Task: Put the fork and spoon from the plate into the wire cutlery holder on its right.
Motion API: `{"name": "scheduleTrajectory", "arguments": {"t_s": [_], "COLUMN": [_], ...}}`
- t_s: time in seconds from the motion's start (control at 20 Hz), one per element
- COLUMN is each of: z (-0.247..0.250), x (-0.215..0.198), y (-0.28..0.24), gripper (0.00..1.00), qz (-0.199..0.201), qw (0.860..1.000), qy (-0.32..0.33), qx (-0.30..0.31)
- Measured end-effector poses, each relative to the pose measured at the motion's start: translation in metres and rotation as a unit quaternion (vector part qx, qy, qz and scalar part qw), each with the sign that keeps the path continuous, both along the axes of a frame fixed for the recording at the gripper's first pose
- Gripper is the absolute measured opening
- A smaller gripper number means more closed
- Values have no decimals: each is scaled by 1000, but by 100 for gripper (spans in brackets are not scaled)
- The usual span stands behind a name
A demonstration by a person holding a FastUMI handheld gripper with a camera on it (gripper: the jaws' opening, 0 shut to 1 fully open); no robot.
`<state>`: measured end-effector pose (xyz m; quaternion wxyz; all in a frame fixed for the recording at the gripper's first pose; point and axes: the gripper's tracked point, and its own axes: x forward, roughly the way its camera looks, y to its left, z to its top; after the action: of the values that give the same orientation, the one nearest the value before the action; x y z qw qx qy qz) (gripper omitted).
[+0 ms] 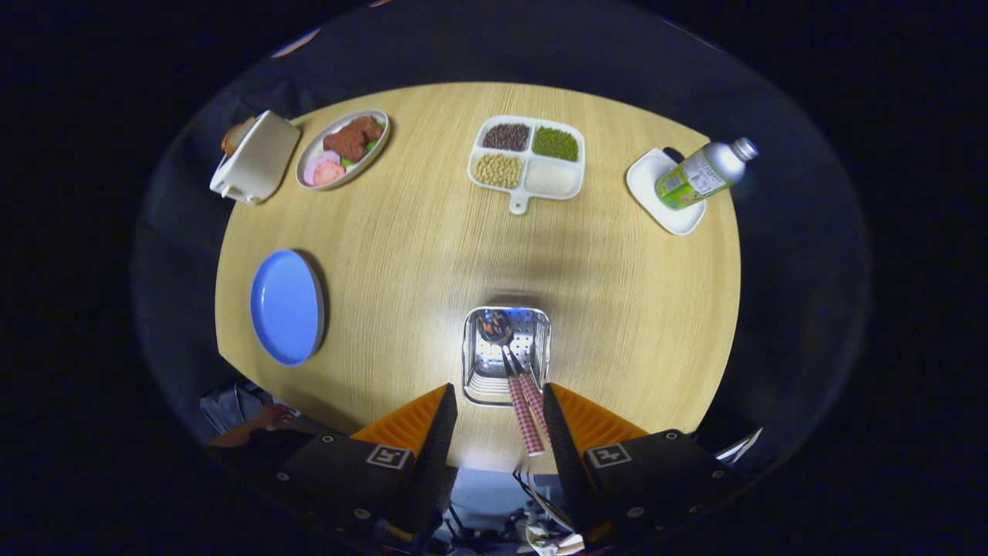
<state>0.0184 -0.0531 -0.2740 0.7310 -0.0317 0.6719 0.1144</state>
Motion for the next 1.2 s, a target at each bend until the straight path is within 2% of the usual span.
{"name": "scheduleTrajectory", "arguments": {"t_s": [0.05, 0.2, 0.35, 0.6, 0.7, 0.9, 1.05, 1.2], "z": [7, 28, 62, 116, 142, 201, 249, 293], "x": [9, 29, 43, 51, 56, 67, 69, 66], "y": [5, 5, -2, -14, -11, -20, -29, -23], "gripper": [75, 86, 97, 98, 98, 98, 97, 97], "qz": [-15, -49, -72, -110, -127, -151, -150, -147], "qw": [999, 987, 962, 916, 892, 835, 786, 747], "qy": [-42, -154, -261, -385, -432, -526, -598, -647], "qx": [8, 18, 17, 3, 22, 50, 45, 36]}}
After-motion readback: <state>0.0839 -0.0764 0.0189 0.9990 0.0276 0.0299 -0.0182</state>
